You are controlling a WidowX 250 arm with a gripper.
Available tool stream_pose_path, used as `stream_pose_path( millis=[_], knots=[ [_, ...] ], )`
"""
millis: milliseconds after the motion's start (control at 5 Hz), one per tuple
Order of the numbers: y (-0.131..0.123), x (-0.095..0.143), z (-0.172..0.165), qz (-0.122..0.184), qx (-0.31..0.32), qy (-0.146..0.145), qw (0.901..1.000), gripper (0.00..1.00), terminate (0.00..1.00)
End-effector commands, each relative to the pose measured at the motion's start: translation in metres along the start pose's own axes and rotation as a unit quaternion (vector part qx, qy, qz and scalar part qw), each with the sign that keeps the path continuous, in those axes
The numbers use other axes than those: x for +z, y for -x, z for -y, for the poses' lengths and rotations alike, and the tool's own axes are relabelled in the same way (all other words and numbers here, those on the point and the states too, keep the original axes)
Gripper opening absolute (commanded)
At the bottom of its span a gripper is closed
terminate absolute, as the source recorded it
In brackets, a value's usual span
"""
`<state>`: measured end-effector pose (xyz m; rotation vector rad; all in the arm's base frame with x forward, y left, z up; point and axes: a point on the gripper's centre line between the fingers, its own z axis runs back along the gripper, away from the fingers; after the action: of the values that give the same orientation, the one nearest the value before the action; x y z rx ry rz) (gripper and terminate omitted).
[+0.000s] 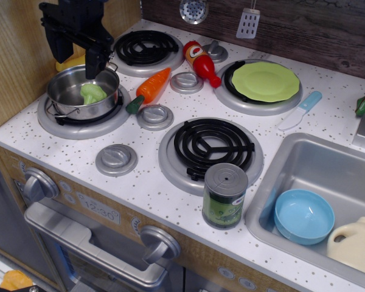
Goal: Take broccoli out of pan
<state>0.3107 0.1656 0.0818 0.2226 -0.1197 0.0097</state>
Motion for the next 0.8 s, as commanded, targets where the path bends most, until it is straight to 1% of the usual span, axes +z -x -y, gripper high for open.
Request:
stream_pose_path(
  millis=[0, 200, 600],
  knots=[
    [-0.003, -0.006, -0.006, 0.028, -0.012, 0.003, 0.9995, 1.0, 0.0],
    [-0.004, -0.014, -0.005, 0.027, -0.021, 0.015, 0.9993, 1.0, 0.0],
    [-0.007, -0.031, -0.003, 0.035, -0.032, 0.036, 0.9982, 1.0, 0.0]
  ],
)
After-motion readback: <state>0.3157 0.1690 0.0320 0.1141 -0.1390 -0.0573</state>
